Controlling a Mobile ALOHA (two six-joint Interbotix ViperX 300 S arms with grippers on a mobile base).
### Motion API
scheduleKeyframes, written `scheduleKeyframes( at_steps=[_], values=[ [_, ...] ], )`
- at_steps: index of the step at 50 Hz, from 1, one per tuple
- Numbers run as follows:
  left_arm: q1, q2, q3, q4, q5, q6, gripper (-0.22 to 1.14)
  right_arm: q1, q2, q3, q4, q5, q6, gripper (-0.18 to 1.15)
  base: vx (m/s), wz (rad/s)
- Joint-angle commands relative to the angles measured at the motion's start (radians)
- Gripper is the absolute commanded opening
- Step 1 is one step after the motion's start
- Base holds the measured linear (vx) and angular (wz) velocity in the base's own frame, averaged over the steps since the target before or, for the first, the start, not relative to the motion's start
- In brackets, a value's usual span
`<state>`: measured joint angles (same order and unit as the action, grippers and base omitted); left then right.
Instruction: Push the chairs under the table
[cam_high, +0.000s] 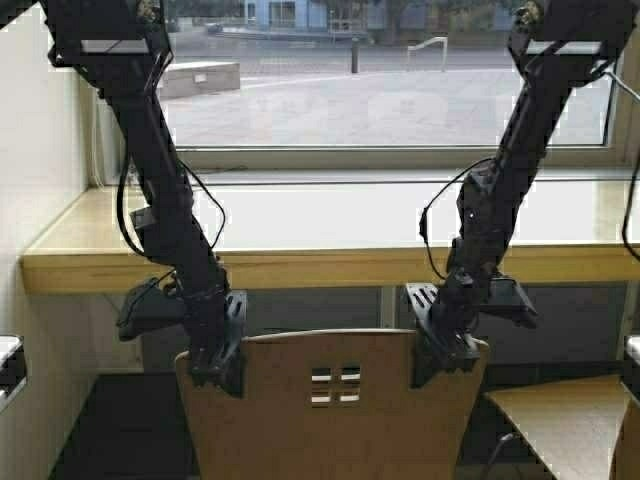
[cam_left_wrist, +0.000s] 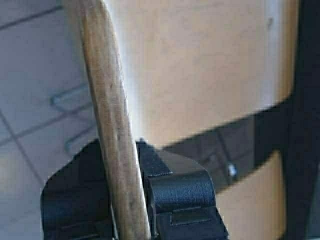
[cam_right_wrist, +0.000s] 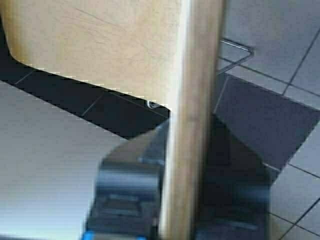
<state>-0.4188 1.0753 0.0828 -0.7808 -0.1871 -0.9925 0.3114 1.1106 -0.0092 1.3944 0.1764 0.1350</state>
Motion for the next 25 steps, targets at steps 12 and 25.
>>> scheduleKeyframes(
  at_steps=[12, 25],
  values=[
    [0.002, -0.003, -0.021, 0.005, -0.031, 0.014, 0.03, 0.017, 0.032, -0.025, -0.011, 0.029, -0.031, 0.05, 0.24, -0.01],
    [-0.002, -0.034, 0.008, 0.006, -0.021, 0.014, 0.03, 0.017, 0.029, -0.009, -0.011, 0.055, -0.031, 0.05, 0.24, 0.03]
  ],
)
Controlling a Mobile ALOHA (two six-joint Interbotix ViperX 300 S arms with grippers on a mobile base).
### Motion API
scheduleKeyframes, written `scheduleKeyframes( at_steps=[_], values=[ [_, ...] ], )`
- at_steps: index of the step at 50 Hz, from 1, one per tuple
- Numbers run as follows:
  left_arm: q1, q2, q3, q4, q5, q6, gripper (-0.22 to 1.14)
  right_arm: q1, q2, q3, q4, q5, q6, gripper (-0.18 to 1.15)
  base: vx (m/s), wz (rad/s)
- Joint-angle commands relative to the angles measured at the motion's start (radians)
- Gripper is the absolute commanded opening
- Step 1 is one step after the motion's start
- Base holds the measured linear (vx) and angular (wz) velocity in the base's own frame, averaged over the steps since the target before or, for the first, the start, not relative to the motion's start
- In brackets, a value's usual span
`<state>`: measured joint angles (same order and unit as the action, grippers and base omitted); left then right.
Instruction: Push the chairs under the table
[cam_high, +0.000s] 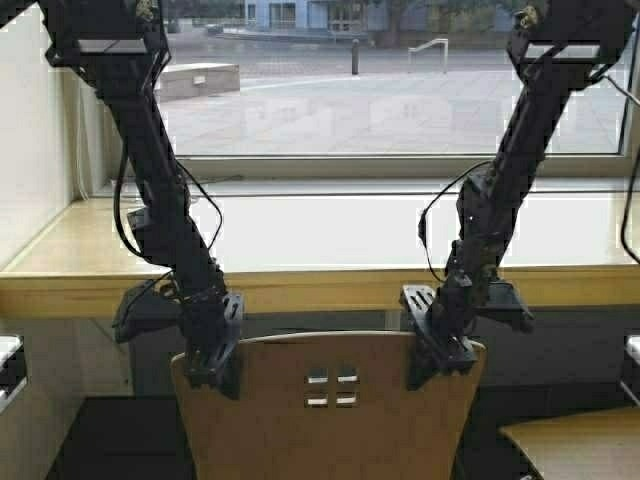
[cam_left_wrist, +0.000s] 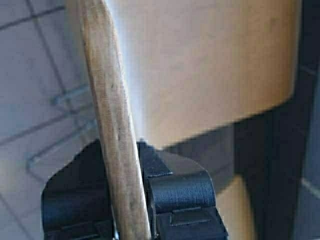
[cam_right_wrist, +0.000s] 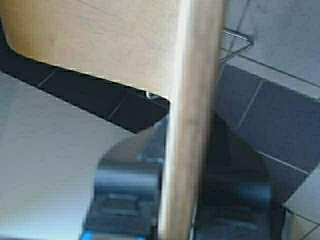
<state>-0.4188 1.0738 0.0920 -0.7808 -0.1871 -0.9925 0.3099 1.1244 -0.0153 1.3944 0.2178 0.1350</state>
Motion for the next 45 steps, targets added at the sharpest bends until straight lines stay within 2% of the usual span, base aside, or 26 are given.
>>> scheduleKeyframes(
  at_steps=[1, 25, 45],
  values=[
    [-0.002, -0.037, 0.005, 0.006, -0.021, 0.014, 0.03, 0.018, 0.015, -0.002, -0.011, 0.017, -0.031, 0.05, 0.25, 0.03],
    [-0.003, -0.061, 0.031, 0.006, -0.020, 0.015, 0.03, 0.032, -0.046, 0.074, -0.037, 0.011, -0.035, 0.05, 0.25, 0.04],
    [-0.005, -0.084, 0.064, 0.008, -0.023, 0.017, 0.03, 0.035, -0.021, 0.031, -0.041, -0.009, -0.037, 0.05, 0.25, -0.02]
  ],
)
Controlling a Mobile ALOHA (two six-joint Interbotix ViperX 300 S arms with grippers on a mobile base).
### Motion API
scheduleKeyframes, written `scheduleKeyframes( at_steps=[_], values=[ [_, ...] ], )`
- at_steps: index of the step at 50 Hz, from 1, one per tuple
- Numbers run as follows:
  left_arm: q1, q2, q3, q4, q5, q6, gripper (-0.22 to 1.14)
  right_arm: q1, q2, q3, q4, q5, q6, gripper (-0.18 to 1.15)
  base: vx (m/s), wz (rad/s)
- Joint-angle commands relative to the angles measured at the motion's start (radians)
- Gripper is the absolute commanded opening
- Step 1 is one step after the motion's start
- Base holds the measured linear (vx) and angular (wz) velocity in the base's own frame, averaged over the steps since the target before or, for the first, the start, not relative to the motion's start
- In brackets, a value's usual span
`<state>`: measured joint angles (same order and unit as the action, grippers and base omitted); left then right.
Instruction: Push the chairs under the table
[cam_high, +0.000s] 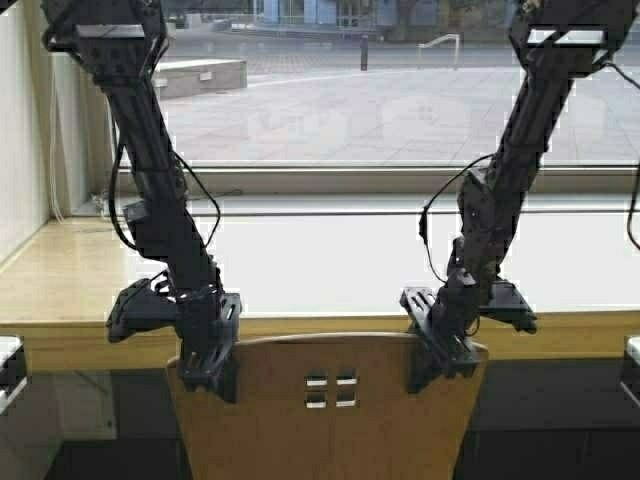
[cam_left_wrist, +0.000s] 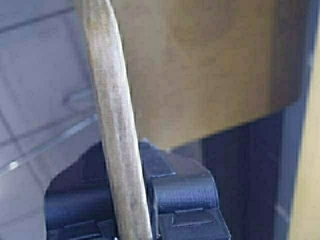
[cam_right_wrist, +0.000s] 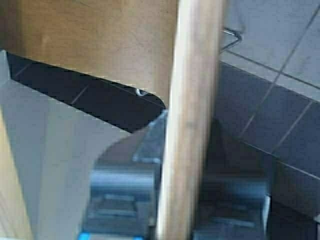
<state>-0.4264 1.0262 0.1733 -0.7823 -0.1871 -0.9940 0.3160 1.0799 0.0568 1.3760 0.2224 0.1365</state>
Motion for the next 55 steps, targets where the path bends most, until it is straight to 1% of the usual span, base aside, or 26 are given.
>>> scheduleKeyframes(
  at_steps=[1, 6, 12, 16, 27, 37, 46, 50, 53, 55],
  values=[
    [0.002, -0.032, -0.023, 0.009, -0.025, 0.018, 0.03, 0.029, 0.026, -0.046, -0.025, -0.014, -0.038, 0.05, 0.25, 0.04],
    [0.000, -0.029, -0.018, 0.021, -0.025, 0.021, 0.03, 0.037, 0.038, -0.046, -0.043, -0.014, -0.038, 0.05, 0.25, 0.07],
    [-0.012, -0.035, 0.011, 0.021, -0.023, 0.032, 0.03, 0.038, 0.040, -0.003, -0.048, -0.017, -0.037, 0.05, 0.20, 0.00],
    [-0.012, -0.038, 0.018, 0.018, -0.023, 0.032, 0.03, 0.038, 0.038, 0.003, -0.048, -0.017, -0.037, 0.05, 0.17, -0.01],
    [0.003, -0.032, 0.002, 0.017, -0.025, 0.034, 0.03, 0.041, 0.028, -0.015, -0.049, -0.015, -0.037, 0.05, 0.15, 0.00],
    [0.005, -0.034, 0.014, 0.017, -0.023, 0.034, 0.03, 0.046, 0.008, 0.011, -0.071, -0.021, -0.038, 0.05, 0.08, -0.01],
    [0.005, -0.037, 0.014, 0.017, -0.023, 0.034, 0.05, 0.046, 0.009, 0.006, -0.098, -0.028, -0.038, 0.06, 0.04, 0.02],
    [0.005, -0.037, 0.014, 0.021, -0.018, 0.035, 0.11, 0.046, 0.011, 0.002, -0.109, -0.021, -0.038, 0.09, 0.00, 0.00],
    [0.003, -0.037, 0.014, 0.025, -0.018, 0.041, 0.20, 0.046, 0.011, -0.003, -0.126, -0.020, -0.041, 0.18, -0.01, 0.00],
    [0.003, -0.038, 0.015, 0.026, -0.018, 0.051, 0.28, 0.046, 0.009, -0.005, -0.138, -0.020, -0.041, 0.28, -0.02, 0.00]
  ],
)
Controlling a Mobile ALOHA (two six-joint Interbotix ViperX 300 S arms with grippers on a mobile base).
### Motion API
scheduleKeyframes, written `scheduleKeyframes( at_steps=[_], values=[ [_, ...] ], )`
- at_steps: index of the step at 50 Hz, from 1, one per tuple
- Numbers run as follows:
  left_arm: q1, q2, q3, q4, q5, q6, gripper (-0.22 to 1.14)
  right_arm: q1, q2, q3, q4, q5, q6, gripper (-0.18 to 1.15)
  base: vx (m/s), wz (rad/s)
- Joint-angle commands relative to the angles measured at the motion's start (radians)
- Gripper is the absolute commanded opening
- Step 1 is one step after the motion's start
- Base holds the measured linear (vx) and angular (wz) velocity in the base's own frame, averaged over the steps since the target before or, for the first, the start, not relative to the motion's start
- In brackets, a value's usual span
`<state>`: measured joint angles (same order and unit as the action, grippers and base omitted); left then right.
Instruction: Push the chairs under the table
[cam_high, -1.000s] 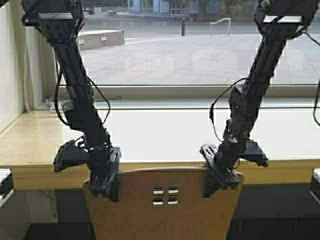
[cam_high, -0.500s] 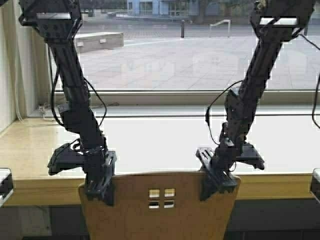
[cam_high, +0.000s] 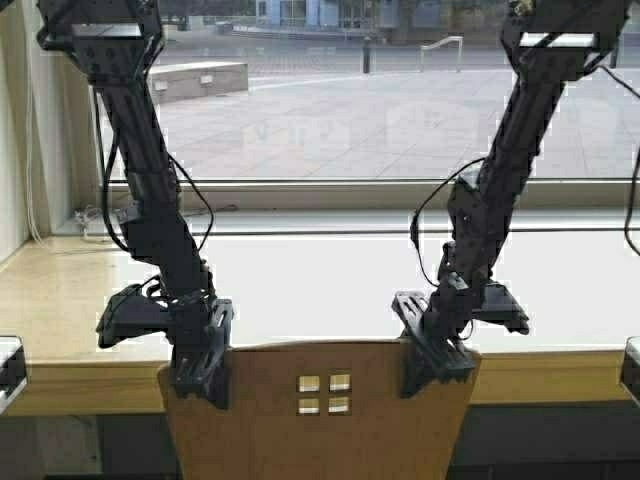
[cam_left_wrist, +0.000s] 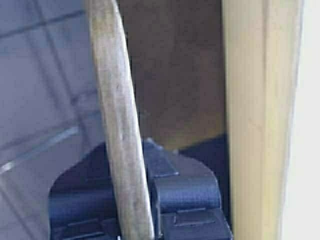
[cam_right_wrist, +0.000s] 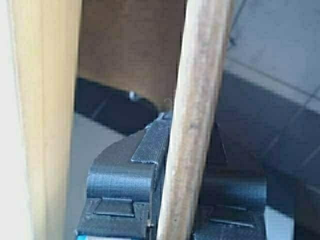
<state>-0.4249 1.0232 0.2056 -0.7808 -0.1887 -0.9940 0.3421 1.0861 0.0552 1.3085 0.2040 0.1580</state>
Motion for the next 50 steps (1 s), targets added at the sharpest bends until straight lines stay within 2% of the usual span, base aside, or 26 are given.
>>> scheduleKeyframes(
  at_steps=[1, 8, 13, 16, 27, 37, 50],
  values=[
    [0.002, -0.037, -0.015, 0.026, -0.017, 0.054, 0.33, 0.020, 0.003, -0.003, -0.075, 0.000, -0.063, 0.34, -0.02, 0.00],
    [0.002, -0.063, 0.015, 0.025, -0.017, 0.083, 0.67, 0.011, -0.006, -0.003, -0.092, 0.040, -0.063, 0.76, -0.02, 0.01],
    [0.000, -0.083, 0.038, 0.025, -0.015, 0.084, 0.85, 0.000, -0.026, 0.003, -0.101, 0.055, -0.063, 0.93, -0.02, -0.01],
    [0.002, -0.101, 0.048, 0.025, -0.015, 0.084, 0.90, -0.006, -0.041, 0.002, -0.103, 0.057, -0.063, 0.94, -0.02, -0.02],
    [0.002, -0.147, 0.054, 0.025, 0.044, 0.091, 0.90, -0.023, -0.109, 0.018, -0.101, 0.061, -0.058, 0.94, -0.01, -0.01],
    [0.008, -0.233, 0.086, 0.023, 0.071, 0.092, 0.90, -0.049, -0.227, 0.089, -0.103, 0.052, -0.060, 0.94, 0.00, 0.00],
    [0.015, -0.408, 0.232, 0.014, 0.089, 0.101, 0.90, -0.060, -0.431, 0.238, -0.107, 0.051, -0.061, 0.93, 0.00, 0.00]
  ],
)
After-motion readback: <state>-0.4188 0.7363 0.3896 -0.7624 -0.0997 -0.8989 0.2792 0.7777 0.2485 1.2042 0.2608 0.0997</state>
